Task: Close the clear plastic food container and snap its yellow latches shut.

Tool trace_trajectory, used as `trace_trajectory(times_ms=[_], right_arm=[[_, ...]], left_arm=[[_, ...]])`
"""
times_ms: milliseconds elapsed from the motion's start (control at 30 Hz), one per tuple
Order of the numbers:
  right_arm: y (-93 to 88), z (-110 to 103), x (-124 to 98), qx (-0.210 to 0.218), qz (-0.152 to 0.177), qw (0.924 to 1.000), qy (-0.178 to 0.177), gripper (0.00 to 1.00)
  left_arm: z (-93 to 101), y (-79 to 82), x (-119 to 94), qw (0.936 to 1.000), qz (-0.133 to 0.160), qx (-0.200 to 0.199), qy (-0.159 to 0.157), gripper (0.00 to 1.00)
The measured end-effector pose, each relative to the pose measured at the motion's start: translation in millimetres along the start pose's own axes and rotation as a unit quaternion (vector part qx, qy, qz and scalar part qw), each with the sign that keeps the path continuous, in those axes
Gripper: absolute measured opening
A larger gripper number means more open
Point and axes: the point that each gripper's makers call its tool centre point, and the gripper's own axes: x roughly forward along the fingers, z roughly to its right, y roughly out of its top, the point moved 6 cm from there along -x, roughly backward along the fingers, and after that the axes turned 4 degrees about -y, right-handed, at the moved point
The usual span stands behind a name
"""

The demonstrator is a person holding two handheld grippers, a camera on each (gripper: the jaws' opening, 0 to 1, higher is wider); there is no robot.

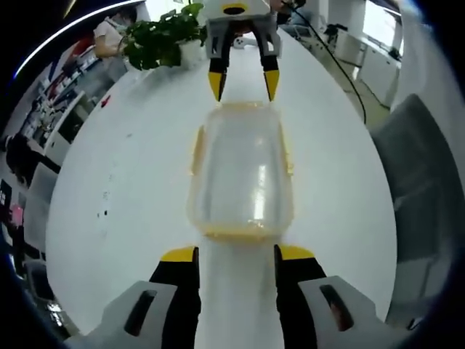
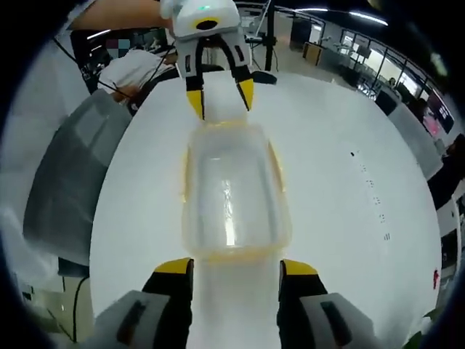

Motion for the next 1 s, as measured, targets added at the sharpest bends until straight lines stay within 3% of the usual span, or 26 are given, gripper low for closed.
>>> trace_trajectory(times_ms=[233,533,767,933,1000], right_arm=[[8.7,0.9,-4.5,0.036,0.019,0.9992,-0.002,0.44],[17.1,2.6,-4.2,0.074,0.002,0.9969,-0.026,0.42],[22.5,-1.2,-3.5,0.116,0.003,0.9930,-0.024,0.42],[25.0,-1.9,-2.3,0.143,0.004,0.9891,-0.033,0.41],[24.4,-1.6,-1.3,0.158,0.003,0.9866,-0.039,0.41]], left_arm=[[-1.8,4.8,-1.0,0.9996,-0.001,-0.025,0.012,0.37],[-2.4,15.0,-4.3,0.9972,0.008,-0.067,0.033,0.37],[-5.3,15.6,-6.8,0.9910,-0.001,-0.123,0.053,0.34],[-2.1,17.2,-4.8,0.9790,0.009,-0.197,0.052,0.34],[-2.9,17.1,-3.9,0.9769,0.009,-0.204,0.062,0.35]])
